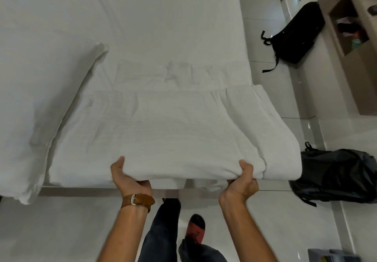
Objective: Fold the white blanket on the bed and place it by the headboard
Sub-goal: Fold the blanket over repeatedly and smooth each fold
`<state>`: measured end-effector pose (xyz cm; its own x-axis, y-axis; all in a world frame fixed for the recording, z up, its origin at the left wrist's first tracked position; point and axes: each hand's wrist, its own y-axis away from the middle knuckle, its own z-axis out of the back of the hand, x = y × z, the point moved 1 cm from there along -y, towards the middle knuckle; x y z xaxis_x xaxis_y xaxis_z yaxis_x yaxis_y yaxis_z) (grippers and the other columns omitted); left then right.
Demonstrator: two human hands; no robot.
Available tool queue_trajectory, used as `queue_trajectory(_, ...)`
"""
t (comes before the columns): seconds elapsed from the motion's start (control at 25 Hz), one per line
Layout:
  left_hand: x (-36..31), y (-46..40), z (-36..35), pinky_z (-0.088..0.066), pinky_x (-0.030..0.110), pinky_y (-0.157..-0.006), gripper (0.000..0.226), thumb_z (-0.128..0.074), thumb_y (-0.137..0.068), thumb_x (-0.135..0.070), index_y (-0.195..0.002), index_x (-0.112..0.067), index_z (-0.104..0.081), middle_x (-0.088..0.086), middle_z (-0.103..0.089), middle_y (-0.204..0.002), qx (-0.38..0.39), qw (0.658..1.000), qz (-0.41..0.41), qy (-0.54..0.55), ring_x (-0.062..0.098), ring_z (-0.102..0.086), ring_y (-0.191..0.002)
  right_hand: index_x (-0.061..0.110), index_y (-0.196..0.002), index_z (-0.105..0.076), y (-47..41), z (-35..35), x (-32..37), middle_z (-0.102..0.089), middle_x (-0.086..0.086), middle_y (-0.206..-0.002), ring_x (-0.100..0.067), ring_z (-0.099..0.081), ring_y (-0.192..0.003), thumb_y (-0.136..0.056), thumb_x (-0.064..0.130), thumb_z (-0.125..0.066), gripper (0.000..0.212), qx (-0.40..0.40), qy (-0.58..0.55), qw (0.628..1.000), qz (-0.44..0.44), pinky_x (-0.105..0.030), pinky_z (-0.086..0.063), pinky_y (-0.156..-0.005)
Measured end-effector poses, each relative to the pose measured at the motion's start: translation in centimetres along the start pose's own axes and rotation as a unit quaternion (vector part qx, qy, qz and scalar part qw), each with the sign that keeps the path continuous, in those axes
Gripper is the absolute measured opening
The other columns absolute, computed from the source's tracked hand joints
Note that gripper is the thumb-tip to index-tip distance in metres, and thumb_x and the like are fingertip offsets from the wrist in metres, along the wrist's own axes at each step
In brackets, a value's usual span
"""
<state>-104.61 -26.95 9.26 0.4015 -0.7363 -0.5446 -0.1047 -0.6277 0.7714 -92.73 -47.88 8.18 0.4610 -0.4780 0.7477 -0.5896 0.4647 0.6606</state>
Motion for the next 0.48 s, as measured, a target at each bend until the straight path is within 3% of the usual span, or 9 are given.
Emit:
queue_trajectory(0.16, -2.6, -1.3, -6.4, -0.065, 0.035, -0.081, 0.038, -0.075, -0.088, -0.03, -0.125, -0.023, -0.077, -0.004, -0.081, -0.118, 0.015, 0.998, -0.057, 0.006, 0.023, -0.078, -0.112, 0.017, -0.098, -0.085, 1.1, -7.3, 3.0, -0.086, 0.005, -0.098, -0.02, -0.081, -0.092, -0.088, 0.013, -0.079, 0.013, 0.039, -0.035, 0.996, 0.069, -0.039, -0.065, -0.083)
queue_trajectory(0.24, -4.2, -3.1, -11.2, -0.066, 0.036, -0.084, 0.045, -0.078, -0.089, -0.026, -0.133, -0.017, -0.072, 0.001, -0.081, -0.122, 0.027, 0.994, -0.104, 0.007, 0.023, -0.078, -0.112, 0.018, -0.099, -0.085, 0.8, -12.5, 4.7, -0.087, 0.0, -0.104, -0.025, -0.082, -0.1, -0.088, 0.017, -0.082, 0.012, 0.08, -0.047, 0.988, 0.127, -0.041, -0.066, -0.084)
queue_trajectory(0.32, -5.8, -5.4, -16.6, -0.067, 0.039, -0.082, 0.044, -0.081, -0.09, -0.02, -0.132, -0.011, -0.07, 0.005, -0.082, -0.12, 0.043, 0.99, -0.136, 0.007, 0.024, -0.08, -0.108, 0.009, -0.101, -0.085, -0.3, -18.7, 6.3, -0.085, -0.006, -0.102, -0.03, -0.082, -0.092, -0.086, 0.025, -0.084, 0.022, 0.106, -0.032, 0.979, 0.17, -0.042, -0.065, -0.07)
queue_trajectory(0.4, -7.0, -8.7, -22.8, -0.066, 0.036, -0.073, 0.029, -0.08, -0.091, -0.014, -0.117, -0.004, -0.075, 0.006, -0.084, -0.103, 0.063, 0.987, -0.145, -0.003, 0.025, -0.082, -0.09, 0.002, -0.088, -0.082, -2.6, -26.1, 7.2, -0.079, -0.01, -0.081, -0.028, -0.072, -0.068, -0.088, 0.027, -0.082, 0.024, 0.118, 0.011, 0.971, 0.208, -0.037, -0.059, -0.054)
queue_trajectory(0.48, -8.0, -13.0, -29.3, -0.059, 0.03, -0.059, 0.004, -0.074, -0.092, -0.003, -0.089, -0.004, -0.071, 0.004, -0.073, -0.068, 0.085, 0.982, -0.166, -0.025, 0.021, -0.07, -0.059, 0.012, -0.065, -0.075, -5.1, -34.0, 7.9, -0.073, -0.011, -0.062, -0.029, -0.065, -0.053, -0.09, 0.024, -0.073, 0.028, 0.14, 0.074, 0.956, 0.246, -0.044, -0.061, -0.05)
